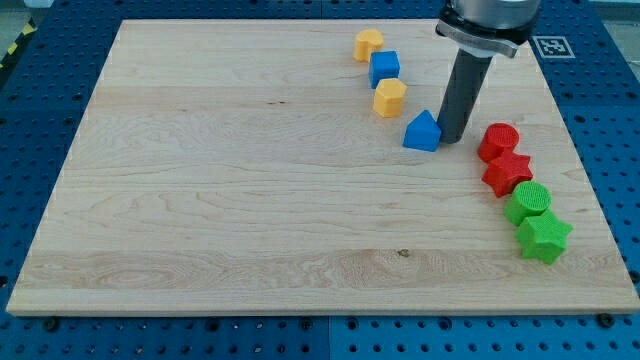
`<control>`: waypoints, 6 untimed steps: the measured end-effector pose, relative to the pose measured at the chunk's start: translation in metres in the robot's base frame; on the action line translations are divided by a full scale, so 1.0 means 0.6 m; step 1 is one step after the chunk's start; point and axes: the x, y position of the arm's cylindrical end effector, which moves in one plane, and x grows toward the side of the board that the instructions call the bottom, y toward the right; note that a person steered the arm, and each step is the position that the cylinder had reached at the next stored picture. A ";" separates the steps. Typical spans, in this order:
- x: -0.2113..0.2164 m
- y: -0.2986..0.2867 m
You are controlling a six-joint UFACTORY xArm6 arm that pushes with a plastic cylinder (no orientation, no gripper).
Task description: Nudge the blue triangle left a bit
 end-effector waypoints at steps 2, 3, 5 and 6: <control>0.017 0.000; -0.001 0.000; -0.006 0.000; 0.008 0.000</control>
